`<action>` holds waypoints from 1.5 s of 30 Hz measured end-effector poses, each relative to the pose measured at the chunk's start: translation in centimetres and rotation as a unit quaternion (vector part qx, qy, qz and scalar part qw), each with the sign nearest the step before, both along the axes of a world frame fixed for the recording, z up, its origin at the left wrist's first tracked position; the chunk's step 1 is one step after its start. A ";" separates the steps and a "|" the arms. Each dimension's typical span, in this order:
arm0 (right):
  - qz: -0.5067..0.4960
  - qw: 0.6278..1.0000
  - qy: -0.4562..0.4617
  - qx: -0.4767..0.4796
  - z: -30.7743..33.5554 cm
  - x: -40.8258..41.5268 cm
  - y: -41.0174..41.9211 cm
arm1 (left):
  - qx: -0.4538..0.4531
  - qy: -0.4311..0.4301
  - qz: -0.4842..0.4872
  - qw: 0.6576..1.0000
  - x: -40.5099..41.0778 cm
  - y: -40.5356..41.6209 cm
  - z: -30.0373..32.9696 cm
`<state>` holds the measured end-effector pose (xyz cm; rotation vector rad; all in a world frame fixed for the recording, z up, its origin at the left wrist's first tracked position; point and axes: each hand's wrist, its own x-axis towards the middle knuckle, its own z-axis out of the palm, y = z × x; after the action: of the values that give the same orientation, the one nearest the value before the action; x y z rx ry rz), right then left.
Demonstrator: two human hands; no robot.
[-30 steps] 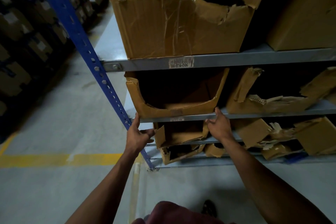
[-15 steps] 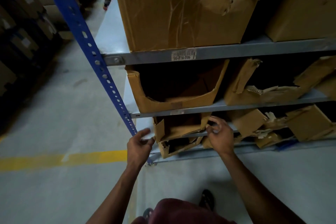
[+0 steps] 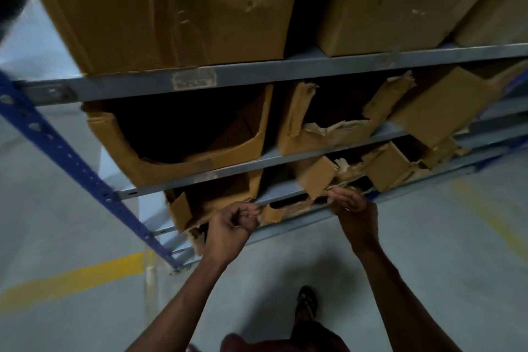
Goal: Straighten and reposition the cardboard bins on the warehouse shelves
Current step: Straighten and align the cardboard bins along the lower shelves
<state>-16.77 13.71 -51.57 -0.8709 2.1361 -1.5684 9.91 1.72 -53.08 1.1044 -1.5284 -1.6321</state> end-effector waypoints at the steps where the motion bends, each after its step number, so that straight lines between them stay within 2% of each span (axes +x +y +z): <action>1: 0.000 0.999 -0.045 -0.019 0.6 -1.8 -0.2 | -0.001 0.013 -0.001 1.000 -2.0 0.0 0.9; 4: 0.013 0.995 -0.094 -0.034 1.8 -7.4 -1.7 | -0.024 0.016 0.040 0.999 -7.7 -0.7 2.9; 6: 0.039 0.996 -0.070 -0.025 2.7 -11.3 -3.0 | -0.101 -0.043 0.094 0.989 -11.2 -1.2 4.1; 7: 0.062 0.998 -0.024 -0.012 3.1 -13.2 -3.7 | -0.186 -0.091 0.112 0.972 -13.0 -1.2 4.5; 9: 0.125 0.983 0.134 0.026 3.4 -16.4 -5.3 | -0.372 -0.168 0.114 0.906 -16.0 -1.0 4.9; 11: 0.186 0.935 0.296 0.055 3.9 -18.8 -7.1 | -0.471 -0.247 0.069 0.844 -18.9 -1.2 5.6; 14: 0.250 0.855 0.442 0.109 4.5 -20.4 -9.8 | -0.464 -0.377 0.014 0.801 -22.2 -2.4 6.9; 16: 0.246 0.802 0.512 0.185 5.1 -21.1 -11.2 | -0.417 -0.459 0.022 0.784 -23.5 -3.6 7.8; 17: 0.242 0.787 0.526 0.214 5.3 -21.4 -11.7 | -0.388 -0.492 0.026 0.779 -23.9 -3.9 8.2; 19: 0.236 0.784 0.535 0.210 5.6 -22.0 -12.2 | -0.356 -0.522 0.023 0.775 -24.4 -4.2 8.5; 23: 0.246 0.822 0.484 0.171 6.4 -23.4 -11.3 | -0.351 -0.473 0.048 0.807 -24.9 -4.2 7.9; 27: 0.244 0.825 0.480 0.174 6.4 -24.9 -9.8 | -0.365 -0.438 0.052 0.820 -26.3 -3.8 7.6; 31: 0.244 0.844 0.450 0.158 5.4 -27.1 -8.3 | -0.388 -0.407 0.051 0.825 -27.6 -3.0 6.5; 35: 0.239 0.845 0.457 0.146 5.3 -28.0 -9.1 | -0.378 -0.383 0.069 0.840 -28.7 -3.3 5.8; 45: 0.247 0.859 0.428 0.133 5.3 -28.4 -10.5 | -0.389 -0.416 0.082 0.818 -29.7 -5.2 5.9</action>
<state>-45.19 3.25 -46.22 -2.0791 2.2558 -0.6273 -19.79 -3.46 -47.16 1.4416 -2.2380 -0.2216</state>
